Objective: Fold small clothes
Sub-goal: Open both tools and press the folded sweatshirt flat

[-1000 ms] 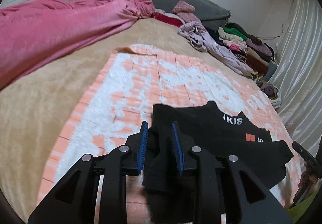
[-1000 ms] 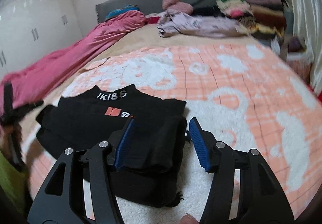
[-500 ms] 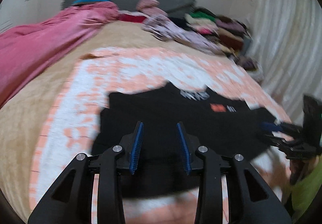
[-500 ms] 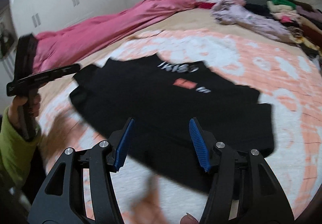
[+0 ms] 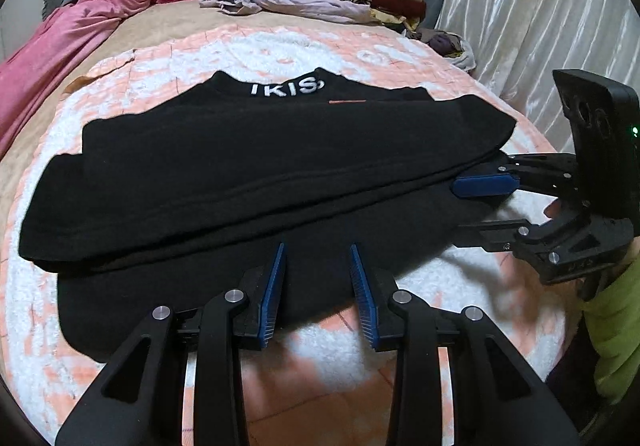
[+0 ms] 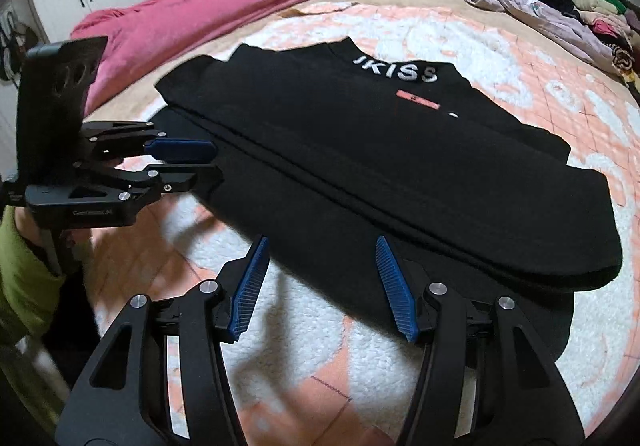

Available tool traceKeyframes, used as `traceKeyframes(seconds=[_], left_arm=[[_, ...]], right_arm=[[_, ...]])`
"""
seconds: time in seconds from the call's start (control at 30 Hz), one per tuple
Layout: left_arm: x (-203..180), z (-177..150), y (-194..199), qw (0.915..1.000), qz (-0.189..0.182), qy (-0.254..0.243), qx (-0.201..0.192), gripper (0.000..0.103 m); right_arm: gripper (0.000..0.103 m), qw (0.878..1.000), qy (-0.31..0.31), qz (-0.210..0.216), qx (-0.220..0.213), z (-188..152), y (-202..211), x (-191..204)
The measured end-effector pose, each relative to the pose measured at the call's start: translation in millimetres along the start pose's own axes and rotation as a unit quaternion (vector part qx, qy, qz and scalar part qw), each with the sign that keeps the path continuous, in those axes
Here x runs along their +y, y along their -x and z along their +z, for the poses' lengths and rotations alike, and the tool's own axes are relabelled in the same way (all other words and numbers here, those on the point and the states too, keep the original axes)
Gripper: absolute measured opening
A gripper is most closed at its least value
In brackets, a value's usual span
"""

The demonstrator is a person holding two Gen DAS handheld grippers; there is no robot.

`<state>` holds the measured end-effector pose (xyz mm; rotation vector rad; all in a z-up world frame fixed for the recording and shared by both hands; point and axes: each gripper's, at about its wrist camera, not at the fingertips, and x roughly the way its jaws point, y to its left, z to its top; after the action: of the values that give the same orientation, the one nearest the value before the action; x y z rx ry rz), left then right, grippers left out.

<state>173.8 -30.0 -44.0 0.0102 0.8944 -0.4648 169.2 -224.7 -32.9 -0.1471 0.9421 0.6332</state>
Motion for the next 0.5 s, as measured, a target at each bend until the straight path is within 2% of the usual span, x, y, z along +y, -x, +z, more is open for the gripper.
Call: traceKeyframes(seconds=[0.13, 0.5], left_arm=[[10.6, 1.7, -3.8, 0.9995, -0.020, 0.026, -0.003, 0.032], [21.8, 15.0, 8.9, 0.9987, 0.011, 0.021, -0.045, 0.032]], right_arm=[[0.048, 1.000, -0.004, -0.012, -0.009, 1.9, -3.9, -1.4], [0.048, 0.998, -0.015, -0.032, -0.048, 14.7, 0.4, -9.6]])
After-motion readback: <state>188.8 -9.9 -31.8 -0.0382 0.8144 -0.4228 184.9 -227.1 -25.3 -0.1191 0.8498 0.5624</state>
